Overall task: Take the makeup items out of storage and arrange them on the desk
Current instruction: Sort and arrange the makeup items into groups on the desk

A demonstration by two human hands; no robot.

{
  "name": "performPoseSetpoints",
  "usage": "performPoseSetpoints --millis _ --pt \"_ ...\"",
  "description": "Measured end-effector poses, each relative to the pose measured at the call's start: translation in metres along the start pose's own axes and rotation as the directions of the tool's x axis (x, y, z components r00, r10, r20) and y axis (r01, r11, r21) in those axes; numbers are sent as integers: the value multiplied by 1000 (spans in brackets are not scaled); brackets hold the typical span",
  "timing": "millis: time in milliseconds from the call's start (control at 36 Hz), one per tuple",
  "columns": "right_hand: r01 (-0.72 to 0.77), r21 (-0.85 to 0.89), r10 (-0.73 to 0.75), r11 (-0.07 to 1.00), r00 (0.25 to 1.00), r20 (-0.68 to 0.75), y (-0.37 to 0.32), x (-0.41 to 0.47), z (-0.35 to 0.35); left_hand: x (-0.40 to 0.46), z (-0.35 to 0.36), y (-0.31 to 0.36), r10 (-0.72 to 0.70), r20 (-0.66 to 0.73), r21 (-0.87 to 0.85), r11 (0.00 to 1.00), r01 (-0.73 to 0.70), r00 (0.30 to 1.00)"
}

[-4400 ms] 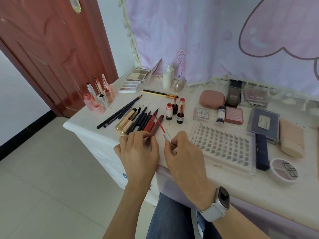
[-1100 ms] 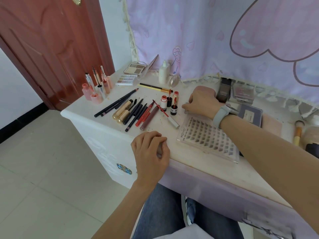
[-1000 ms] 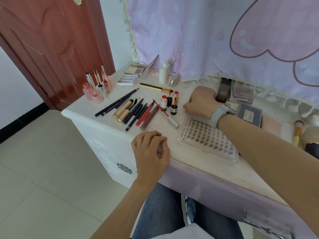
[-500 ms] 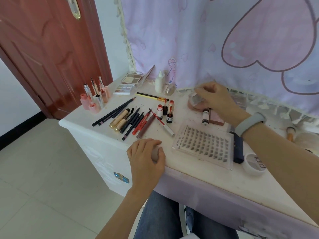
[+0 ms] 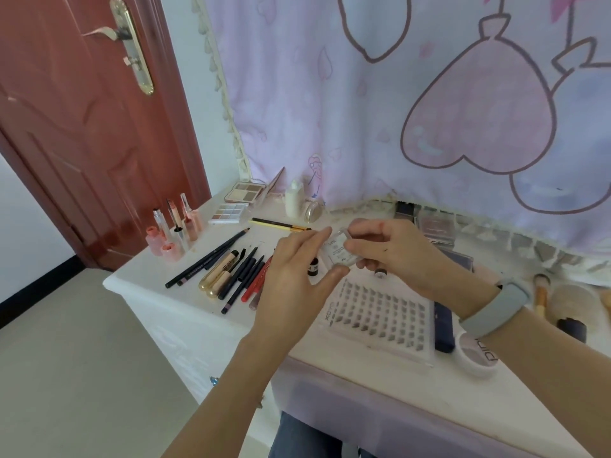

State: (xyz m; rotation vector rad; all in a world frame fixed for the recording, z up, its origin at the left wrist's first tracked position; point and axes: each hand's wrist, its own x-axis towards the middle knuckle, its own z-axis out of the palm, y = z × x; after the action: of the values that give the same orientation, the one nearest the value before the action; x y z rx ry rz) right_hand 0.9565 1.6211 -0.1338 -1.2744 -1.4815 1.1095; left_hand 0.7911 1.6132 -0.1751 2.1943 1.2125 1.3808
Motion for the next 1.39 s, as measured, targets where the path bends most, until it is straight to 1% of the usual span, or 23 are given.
performPoseSetpoints --millis 56,139,167,222,250,278,333,389,472,556,639,667,750,861,944,1000,1083,1167,1222,1278,1306,1389 --pt "-5 16 5 1000 1000 2 -3 -1 -2 5 -2 0 15 9 17 1000 -15 1000" --pt "-15 88 16 996 1000 -14 -8 -2 -6 15 -3 1 52 60 45 997 -54 997" --pt "-3 110 4 994 1000 -9 -9 -2 -7 19 -3 1 41 71 16 999 -42 997" --pt "40 117 -41 992 999 5 -11 -2 -9 26 -4 4 -54 80 -148 987 66 995" --pt "63 89 -64 994 998 5 -12 -3 -10 29 -5 6 -133 97 -270 950 154 986" --pt "90 44 -90 995 996 -6 -13 -4 -11 31 -6 7 -217 130 -395 884 251 967" --pt "164 -77 -168 983 985 -39 -15 -4 -11 38 -7 7 -350 227 -575 705 415 909" --pt "227 -193 -241 955 969 -52 -17 -4 -9 44 -8 7 -392 298 -671 563 484 870" --pt "315 -299 -347 901 936 -59 -19 -2 -3 48 -8 8 -362 361 -748 439 499 859" --pt "362 -407 -418 839 907 -56 -17 0 0 50 -10 5 -329 387 -765 406 500 861" --pt "392 -467 -461 793 886 -38 -15 0 2 52 -13 4 -336 383 -793 359 493 860" --pt "401 -488 -478 775 877 -39 -15 0 3 52 -14 4 -341 374 -794 363 488 863" --pt "428 -535 -531 728 846 -46 -18 4 4 59 -16 4 -324 357 -773 424 472 876" --pt "448 -540 -564 712 824 -60 -29 17 -3 78 -22 5 -299 376 -763 437 476 877" --pt "450 -563 -579 693 813 -63 -38 32 -11 101 -26 11 -289 388 -727 488 484 875" --pt "456 -566 -589 687 805 -67 -45 43 -16 118 -29 13 -287 418 -714 483 507 862" --pt "432 -512 -555 743 824 -110 -52 62 -29 138 -30 10 -288 526 -705 379 599 801" --pt "351 -467 -467 811 870 -157 -52 82 -42 150 -30 -2 -234 659 -661 273 699 715" --pt "289 -433 -396 854 901 -179 -46 95 -48 156 -26 -14 -219 710 -635 211 744 669" --pt "237 -394 -326 888 929 -175 -37 108 -51 160 -23 -26 -252 742 -604 152 783 621" --pt "204 -375 -284 904 943 -171 -31 114 -51 162 -21 -32 -276 754 -579 149 802 596" --pt "77 -327 -144 942 972 -184 -12 129 -50 166 -14 -49 -357 770 -484 213 849 529"
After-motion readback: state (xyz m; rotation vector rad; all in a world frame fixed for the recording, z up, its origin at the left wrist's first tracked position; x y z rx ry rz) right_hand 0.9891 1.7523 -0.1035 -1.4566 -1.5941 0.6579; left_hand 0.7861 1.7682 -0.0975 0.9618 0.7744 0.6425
